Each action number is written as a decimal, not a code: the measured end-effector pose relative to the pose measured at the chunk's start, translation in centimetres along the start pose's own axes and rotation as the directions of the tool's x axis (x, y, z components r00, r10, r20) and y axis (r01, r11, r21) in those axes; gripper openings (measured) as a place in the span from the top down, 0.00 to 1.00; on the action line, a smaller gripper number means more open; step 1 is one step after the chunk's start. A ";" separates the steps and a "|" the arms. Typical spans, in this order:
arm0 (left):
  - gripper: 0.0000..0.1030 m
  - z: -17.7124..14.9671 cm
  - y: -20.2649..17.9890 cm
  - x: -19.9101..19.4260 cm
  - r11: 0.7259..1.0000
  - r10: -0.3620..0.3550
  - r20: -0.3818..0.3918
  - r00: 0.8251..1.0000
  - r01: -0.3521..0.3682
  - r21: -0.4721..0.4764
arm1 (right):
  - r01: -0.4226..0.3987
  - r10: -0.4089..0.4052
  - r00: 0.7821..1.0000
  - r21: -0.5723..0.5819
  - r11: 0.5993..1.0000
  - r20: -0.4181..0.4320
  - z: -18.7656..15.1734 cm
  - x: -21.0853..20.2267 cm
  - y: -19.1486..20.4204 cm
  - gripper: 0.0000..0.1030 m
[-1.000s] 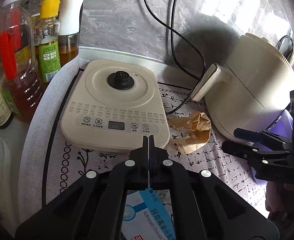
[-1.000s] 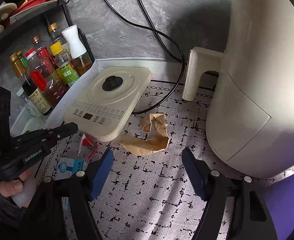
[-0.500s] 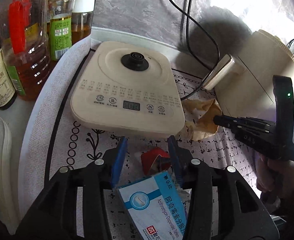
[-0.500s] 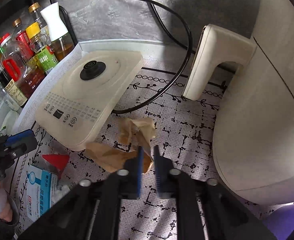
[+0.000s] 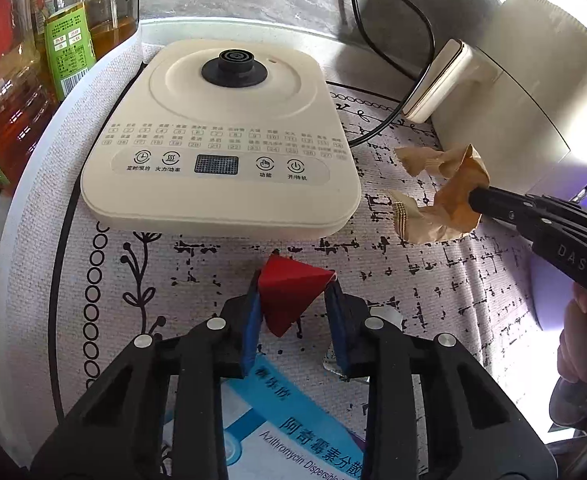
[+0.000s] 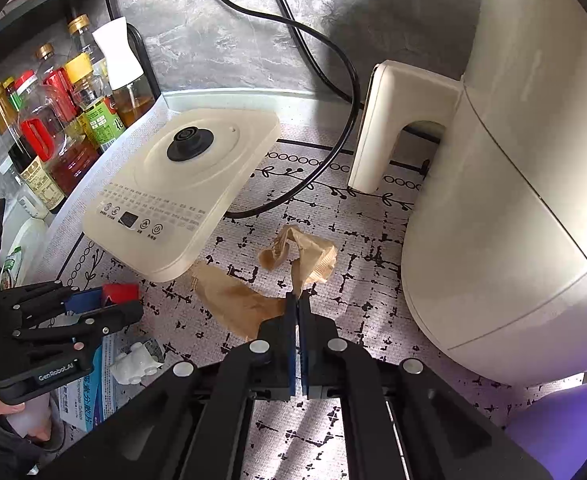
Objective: Collect trash
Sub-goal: 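Grasp a red paper piece with the left tool while the right tool grasps brown paper, then carry the brown paper into the bucket and open the right tool while the left tool carries the red paper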
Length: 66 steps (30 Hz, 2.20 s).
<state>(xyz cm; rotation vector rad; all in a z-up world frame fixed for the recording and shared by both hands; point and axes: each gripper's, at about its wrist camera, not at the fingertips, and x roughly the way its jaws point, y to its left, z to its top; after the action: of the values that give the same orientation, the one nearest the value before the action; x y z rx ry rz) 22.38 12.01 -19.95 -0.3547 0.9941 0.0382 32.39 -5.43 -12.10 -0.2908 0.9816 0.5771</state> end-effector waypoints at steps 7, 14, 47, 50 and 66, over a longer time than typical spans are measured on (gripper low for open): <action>0.72 0.2 -0.1 -2.8 1.000 0.010 0.076 0.997 -0.011 0.013 | -0.016 0.015 0.999 0.005 1.000 0.029 0.1 -1.3 0.4 0.98; 0.72 -0.2 0.4 -7.6 0.999 0.013 0.196 0.981 -0.005 -0.042 | -0.019 0.023 0.994 -0.037 0.999 0.105 1.2 -4.9 2.0 0.98; 0.72 -3.5 -10.3 -17.4 0.999 -0.044 0.387 0.921 0.039 0.021 | -0.012 -0.010 0.923 0.054 0.998 0.385 -4.7 -24.5 -5.8 0.97; 0.72 -3.4 -12.1 -17.6 0.998 -0.056 0.397 0.916 0.043 0.042 | -0.006 -0.026 0.917 0.078 0.997 0.397 -5.4 -25.5 -7.6 0.97; 0.72 -2.1 -22.3 -17.7 0.979 -0.151 0.411 0.899 0.078 0.189 | 0.024 -0.118 0.892 0.215 0.976 0.437 -9.3 -29.0 -17.0 0.94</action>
<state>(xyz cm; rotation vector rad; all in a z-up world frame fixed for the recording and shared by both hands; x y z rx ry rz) 15.20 -7.34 -0.20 -0.2348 0.5373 -0.0742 23.51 -33.18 7.00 -0.0033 0.5717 0.4431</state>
